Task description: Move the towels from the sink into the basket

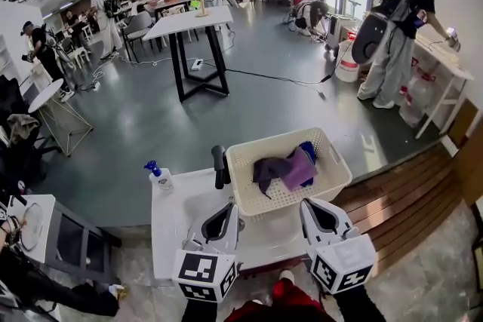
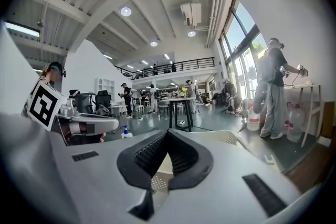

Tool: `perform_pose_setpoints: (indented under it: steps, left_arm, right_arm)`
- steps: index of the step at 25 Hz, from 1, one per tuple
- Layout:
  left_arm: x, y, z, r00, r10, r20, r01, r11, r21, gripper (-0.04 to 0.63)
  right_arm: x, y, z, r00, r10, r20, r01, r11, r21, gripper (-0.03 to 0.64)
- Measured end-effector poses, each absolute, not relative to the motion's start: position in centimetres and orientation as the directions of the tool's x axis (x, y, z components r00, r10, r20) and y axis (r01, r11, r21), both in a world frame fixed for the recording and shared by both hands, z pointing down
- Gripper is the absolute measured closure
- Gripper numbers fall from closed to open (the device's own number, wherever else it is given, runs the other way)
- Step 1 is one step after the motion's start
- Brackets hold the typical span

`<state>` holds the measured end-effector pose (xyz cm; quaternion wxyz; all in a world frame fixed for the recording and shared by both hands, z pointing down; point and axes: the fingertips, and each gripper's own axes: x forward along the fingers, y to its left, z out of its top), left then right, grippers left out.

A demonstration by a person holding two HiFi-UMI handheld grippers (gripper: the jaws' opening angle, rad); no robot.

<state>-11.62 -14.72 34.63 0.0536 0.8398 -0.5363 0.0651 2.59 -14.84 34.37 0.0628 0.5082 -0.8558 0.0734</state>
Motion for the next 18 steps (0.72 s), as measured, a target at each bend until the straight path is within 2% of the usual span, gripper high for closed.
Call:
perform_pose_setpoints:
  steps: [18]
  left_arm:
    - [-13.3, -9.9, 35.0, 0.404, -0.900, 0.162, -0.914, -0.403, 0.039, 0.592]
  right_arm:
    - [0.7, -10.3, 34.6, -0.510, -0.844, 0.168, -0.860, 0.503, -0.085, 0.609]
